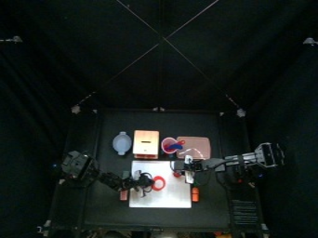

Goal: Get the cutter from the drawer then cut the dough then place the extra dough in the bowl
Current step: Place the extra dough in the bowl

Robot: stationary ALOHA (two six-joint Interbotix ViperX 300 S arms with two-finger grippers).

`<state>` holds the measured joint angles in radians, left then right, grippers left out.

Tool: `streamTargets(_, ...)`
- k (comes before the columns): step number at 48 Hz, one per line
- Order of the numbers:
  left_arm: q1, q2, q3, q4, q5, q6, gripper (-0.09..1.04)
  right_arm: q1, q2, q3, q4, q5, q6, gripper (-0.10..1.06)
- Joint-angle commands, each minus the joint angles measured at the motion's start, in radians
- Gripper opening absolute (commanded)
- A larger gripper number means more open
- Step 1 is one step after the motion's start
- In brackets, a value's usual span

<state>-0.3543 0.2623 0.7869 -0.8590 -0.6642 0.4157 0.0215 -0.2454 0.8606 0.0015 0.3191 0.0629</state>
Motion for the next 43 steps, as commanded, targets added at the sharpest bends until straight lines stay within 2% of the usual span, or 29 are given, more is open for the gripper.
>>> streamTargets(1,0.018,-0.026,-0.017,0.025,-0.005,0.000,0.58,0.005,-0.025,-0.008,-0.008,-0.005,0.003,0.56)
streamTargets(7,0.021,-0.034,-0.018,0.032,-0.012,0.000,0.66,0.005,-0.025,-0.008,-0.008,-0.005,0.005,0.69)
streamTargets(14,0.021,-0.044,-0.023,0.046,-0.018,-0.002,0.77,0.003,-0.032,-0.017,-0.012,-0.009,0.035,0.81)
streamTargets(18,0.023,-0.048,-0.025,0.046,-0.023,0.000,0.82,0.002,-0.032,-0.018,-0.020,-0.009,0.043,0.82)
streamTargets(25,0.026,-0.064,-0.018,0.043,-0.028,-0.003,0.82,0.003,-0.029,-0.020,-0.020,-0.009,0.044,0.82)
streamTargets(36,0.117,0.008,-0.017,0.043,0.000,0.002,0.82,0.003,-0.008,-0.021,-0.011,-0.021,0.044,0.82)
streamTargets(43,0.130,0.017,-0.032,0.141,0.081,-0.003,0.82,0.005,0.005,-0.023,0.000,-0.021,0.044,0.82)
